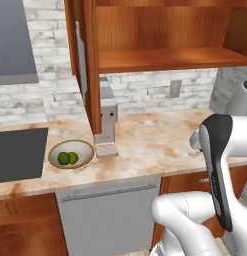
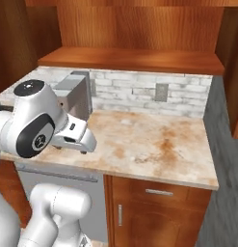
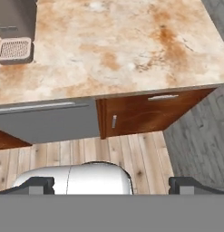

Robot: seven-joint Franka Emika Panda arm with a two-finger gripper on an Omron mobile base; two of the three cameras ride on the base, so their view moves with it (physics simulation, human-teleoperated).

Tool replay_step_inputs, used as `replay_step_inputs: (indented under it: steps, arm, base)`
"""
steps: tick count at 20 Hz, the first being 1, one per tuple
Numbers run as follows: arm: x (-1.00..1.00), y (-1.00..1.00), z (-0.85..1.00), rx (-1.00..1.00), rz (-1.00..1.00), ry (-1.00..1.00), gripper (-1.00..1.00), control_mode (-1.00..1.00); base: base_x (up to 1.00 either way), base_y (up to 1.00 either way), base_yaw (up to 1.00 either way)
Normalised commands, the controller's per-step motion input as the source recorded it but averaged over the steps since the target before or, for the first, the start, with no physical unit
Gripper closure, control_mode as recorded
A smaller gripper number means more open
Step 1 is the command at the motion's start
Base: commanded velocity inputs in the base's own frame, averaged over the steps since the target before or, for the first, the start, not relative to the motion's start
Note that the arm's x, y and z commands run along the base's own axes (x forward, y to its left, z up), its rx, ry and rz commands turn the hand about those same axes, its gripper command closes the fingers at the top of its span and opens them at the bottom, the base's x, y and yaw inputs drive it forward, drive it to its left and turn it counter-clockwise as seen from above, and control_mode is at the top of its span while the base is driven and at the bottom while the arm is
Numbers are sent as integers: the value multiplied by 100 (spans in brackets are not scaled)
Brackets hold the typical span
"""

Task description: Pick the limes from the cabinet and place them in one bowl. Pick the pear from the sink and place it in the other bowl.

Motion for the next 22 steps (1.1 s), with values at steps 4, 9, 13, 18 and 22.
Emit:
replay_step_inputs:
  steps: [4,9,13,18,22]
  arm:
    - [0,0,0,0,0,0,-100,100]
    - [0,0,0,0,0,0,-100,100]
    - [0,0,0,0,0,0,-100,100]
    - [0,0,0,0,0,0,-100,100]
    - [0,0,0,0,0,0,-100,100]
  base:
    - [-78,0,0]
    - [-78,13,-3]
    - [-52,92,-8]
    - [-41,100,-2]
    - [-15,100,-3]
